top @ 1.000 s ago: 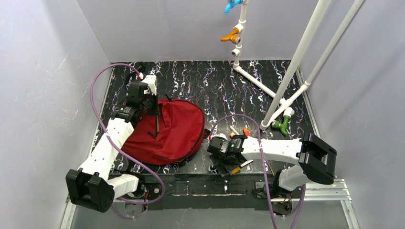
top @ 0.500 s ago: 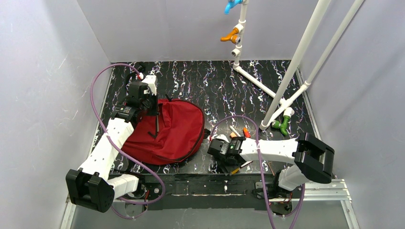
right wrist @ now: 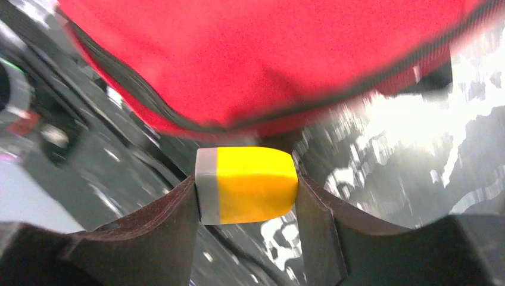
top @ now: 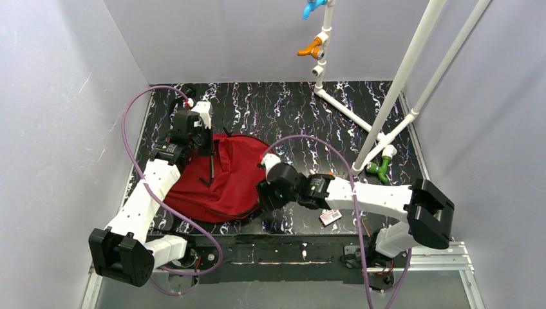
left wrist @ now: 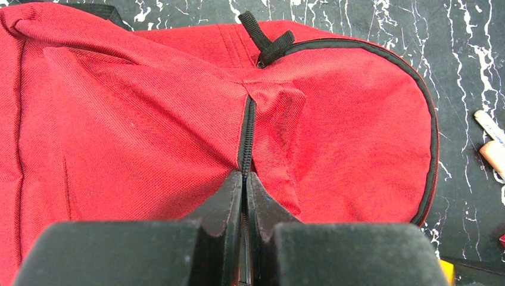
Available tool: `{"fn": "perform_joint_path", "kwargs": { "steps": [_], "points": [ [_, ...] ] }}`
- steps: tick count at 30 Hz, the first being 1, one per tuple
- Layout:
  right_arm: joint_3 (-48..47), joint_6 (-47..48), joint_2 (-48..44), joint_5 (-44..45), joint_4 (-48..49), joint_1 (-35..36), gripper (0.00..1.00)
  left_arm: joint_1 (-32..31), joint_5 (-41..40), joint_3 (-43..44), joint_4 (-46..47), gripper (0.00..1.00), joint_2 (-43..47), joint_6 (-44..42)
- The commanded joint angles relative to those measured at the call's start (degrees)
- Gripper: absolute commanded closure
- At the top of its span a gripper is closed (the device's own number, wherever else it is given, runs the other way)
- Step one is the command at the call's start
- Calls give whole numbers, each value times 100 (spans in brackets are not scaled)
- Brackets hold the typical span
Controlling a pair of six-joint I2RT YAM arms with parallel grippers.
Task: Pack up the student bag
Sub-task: Place the stationery in the student bag.
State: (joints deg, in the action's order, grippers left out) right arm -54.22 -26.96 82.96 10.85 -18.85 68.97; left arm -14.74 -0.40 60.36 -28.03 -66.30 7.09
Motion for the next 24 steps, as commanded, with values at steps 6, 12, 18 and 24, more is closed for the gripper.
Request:
{"fn": "perform_joint_path", "kwargs": {
  "steps": [6, 12, 18, 24],
  "points": [
    [-1517, -382, 1663, -1984, 4035, -797, 75, -20, -182, -112, 138, 100, 359, -14],
    [-2621, -541, 3083, -2661, 5140, -811, 70, -20, -350, -219, 245, 100, 402, -50],
    [-3154, -776, 3960, -2692, 5492, -822, 69, -15, -314, -242, 314, 100, 516, -38],
    [-2963, -1053, 3862, -2770, 5779, -888, 69, -20, -327, -262, 320, 100, 526, -40]
  ]
}}
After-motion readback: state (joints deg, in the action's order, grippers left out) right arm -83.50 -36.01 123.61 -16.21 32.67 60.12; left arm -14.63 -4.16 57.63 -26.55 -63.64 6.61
